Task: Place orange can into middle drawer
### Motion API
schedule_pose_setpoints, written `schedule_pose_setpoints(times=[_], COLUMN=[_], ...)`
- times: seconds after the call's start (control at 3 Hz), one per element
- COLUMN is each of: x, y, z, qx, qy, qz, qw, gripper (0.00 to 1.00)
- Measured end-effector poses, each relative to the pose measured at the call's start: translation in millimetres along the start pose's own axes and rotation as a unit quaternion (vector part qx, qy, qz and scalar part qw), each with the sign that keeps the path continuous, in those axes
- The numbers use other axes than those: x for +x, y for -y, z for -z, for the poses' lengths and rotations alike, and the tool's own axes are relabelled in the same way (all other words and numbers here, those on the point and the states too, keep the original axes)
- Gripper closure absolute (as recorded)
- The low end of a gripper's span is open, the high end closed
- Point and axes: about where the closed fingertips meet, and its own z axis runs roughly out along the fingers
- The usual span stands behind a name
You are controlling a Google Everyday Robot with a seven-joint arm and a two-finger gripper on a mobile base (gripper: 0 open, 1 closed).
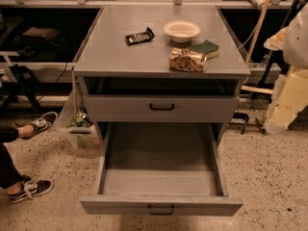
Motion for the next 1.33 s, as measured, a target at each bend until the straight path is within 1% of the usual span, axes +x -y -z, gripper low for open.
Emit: schedule_pose_setpoints(times=[0.33, 0.67, 1.0, 1.33], x=[0, -10, -33, -81], y=[0, 13, 40, 84], z=[0, -5, -26, -76], qx=[0.000, -0.002, -0.010, -0.027], qy=[0.000, 0.006, 0.018, 0.052], qz=[0.000, 0.006, 0.016, 0.027], qw=[1.0000, 1.0000, 0.9997, 0.9979], gripper=[0.00, 0.00, 0.00, 0.00])
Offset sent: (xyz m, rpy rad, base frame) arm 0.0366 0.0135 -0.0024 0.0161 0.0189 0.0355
